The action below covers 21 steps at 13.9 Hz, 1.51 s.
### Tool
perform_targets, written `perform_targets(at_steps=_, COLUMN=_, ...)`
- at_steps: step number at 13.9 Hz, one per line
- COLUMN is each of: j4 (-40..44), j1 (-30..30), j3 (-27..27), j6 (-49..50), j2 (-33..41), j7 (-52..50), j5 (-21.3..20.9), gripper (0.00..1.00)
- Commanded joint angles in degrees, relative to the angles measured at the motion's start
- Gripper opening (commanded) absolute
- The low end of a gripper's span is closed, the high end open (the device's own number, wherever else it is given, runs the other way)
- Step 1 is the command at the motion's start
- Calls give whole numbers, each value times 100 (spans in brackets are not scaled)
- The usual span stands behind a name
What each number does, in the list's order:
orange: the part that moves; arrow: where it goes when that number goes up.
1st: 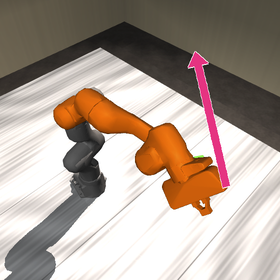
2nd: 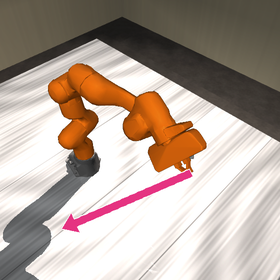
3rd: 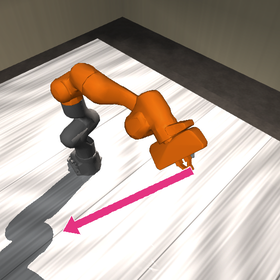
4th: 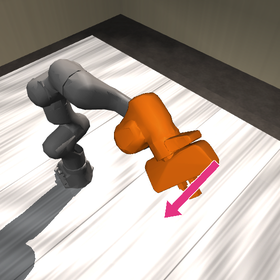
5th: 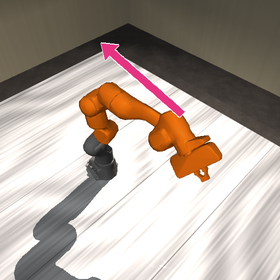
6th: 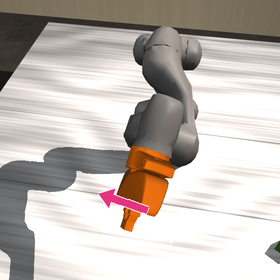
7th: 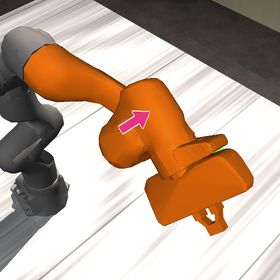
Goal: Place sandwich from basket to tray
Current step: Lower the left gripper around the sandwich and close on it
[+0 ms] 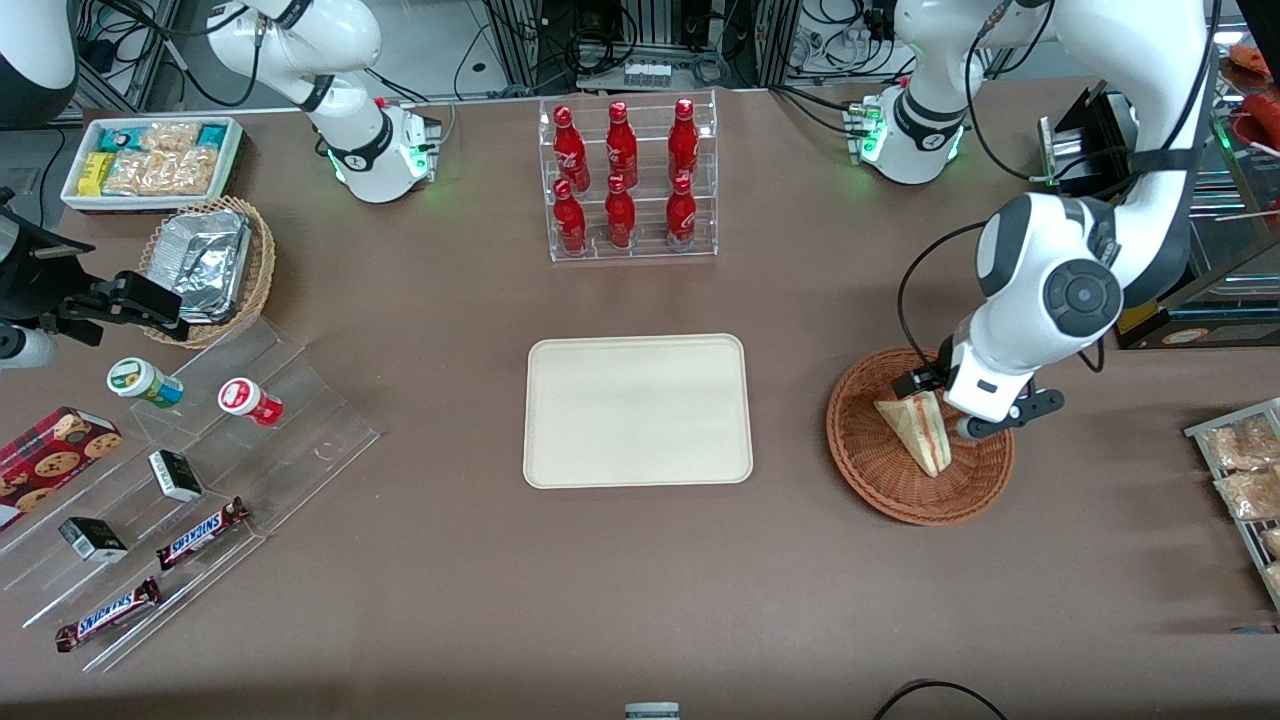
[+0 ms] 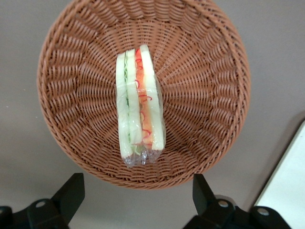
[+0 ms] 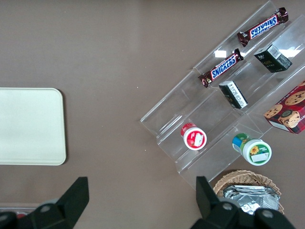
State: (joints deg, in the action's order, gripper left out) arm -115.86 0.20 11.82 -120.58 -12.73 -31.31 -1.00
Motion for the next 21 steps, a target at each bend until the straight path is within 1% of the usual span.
perform_targets(at_steps=1, j4=46, j1=51, j3=-13, j6=-210, j2=-256, j7=-138, j5=-67, gripper=100)
perform_targets(at_steps=8, j4=20, j1=42, j3=-31, j6=-457, j2=-555, j7=-138, j5=-94, gripper=100)
perform_targets(at_steps=10, j4=20, j1=16, j3=-31, j6=-510, j2=-660, j7=-138, j5=-408, gripper=100)
perform_targets(at_steps=15, j4=2, j1=-20, j3=-40, j6=-844, j2=-871, j7=-138, j5=-472, gripper=100)
perform_targets(at_steps=16, j4=2, j1=-28, j3=-48, j6=-870, j2=-889, j7=-138, j5=-472, gripper=96)
perform_targets(at_steps=17, j4=2, j1=-28, j3=-49, j6=-905, j2=-889, j7=-173, j5=-454, gripper=82)
perform_targets(at_steps=18, j4=-33, j1=-28, j3=-49, j6=-914, j2=-889, j7=-295, j5=-471, gripper=64)
perform_targets(at_steps=19, j4=-50, j1=-28, j3=-49, j6=-949, j2=-889, j7=-375, j5=-472, gripper=49)
perform_targets(at_steps=21, j4=-77, j1=-28, j3=-49, j6=-958, j2=-889, j7=-384, j5=-480, gripper=5)
